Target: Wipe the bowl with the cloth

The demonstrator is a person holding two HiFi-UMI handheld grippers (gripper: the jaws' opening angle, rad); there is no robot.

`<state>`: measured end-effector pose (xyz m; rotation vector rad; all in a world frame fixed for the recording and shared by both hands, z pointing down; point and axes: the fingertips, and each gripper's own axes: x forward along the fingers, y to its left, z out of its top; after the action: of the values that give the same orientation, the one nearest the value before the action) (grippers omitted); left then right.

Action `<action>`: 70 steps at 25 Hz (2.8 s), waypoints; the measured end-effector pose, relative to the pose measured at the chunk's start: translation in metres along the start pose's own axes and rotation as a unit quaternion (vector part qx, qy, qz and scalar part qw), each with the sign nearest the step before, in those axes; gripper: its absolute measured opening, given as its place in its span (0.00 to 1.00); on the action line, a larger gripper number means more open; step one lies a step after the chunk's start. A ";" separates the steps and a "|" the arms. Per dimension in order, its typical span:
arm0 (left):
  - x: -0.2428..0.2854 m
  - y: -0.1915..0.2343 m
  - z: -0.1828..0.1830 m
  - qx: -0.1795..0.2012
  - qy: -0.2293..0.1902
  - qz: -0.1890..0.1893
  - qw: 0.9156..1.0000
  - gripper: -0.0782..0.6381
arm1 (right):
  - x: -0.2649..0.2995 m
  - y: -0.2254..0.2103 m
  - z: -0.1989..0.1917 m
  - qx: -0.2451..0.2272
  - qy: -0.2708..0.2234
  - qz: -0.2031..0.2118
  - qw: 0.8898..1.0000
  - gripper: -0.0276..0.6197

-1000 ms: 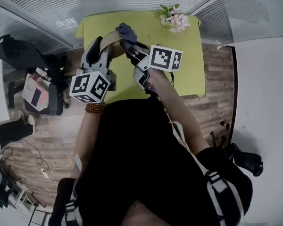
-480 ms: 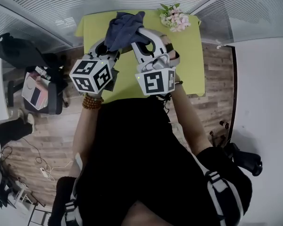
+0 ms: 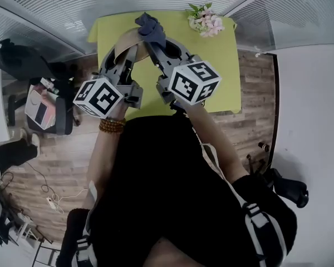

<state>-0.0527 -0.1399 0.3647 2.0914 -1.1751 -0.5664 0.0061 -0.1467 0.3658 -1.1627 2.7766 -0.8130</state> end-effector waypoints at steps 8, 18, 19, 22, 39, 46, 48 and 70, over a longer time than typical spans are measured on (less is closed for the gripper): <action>0.014 -0.003 -0.031 0.084 0.084 -0.031 0.992 0.34 | -0.009 -0.034 -0.004 -0.070 0.031 -0.036 0.996 0.09; 0.020 0.005 -0.037 0.208 0.144 0.033 0.967 0.21 | -0.019 0.009 0.023 -0.560 0.029 -0.088 0.823 0.09; 0.020 0.004 -0.035 0.167 0.136 0.024 0.976 0.21 | -0.020 0.011 0.026 -0.560 0.018 -0.089 0.824 0.09; 0.017 0.002 -0.024 0.101 0.095 0.019 0.990 0.21 | -0.016 0.010 0.031 -0.477 -0.015 -0.087 0.874 0.09; -0.001 0.003 -0.038 0.195 0.095 0.016 0.976 0.33 | -0.020 -0.032 0.004 -0.284 0.047 -0.090 0.953 0.09; 0.004 0.005 -0.027 0.261 0.112 0.084 0.955 0.20 | -0.017 0.005 0.015 -0.578 0.053 -0.152 0.800 0.09; 0.002 0.009 -0.019 0.165 0.086 0.073 0.980 0.18 | -0.017 0.013 0.018 -0.542 0.026 -0.149 0.826 0.09; 0.001 0.011 -0.024 -0.222 -0.031 -0.073 0.972 0.27 | -0.006 -0.021 -0.015 0.089 0.010 -0.024 0.996 0.11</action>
<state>-0.0426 -0.1369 0.3892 1.7884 -0.8352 -0.8809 0.0206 -0.1486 0.3873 -1.2002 2.6341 -1.0566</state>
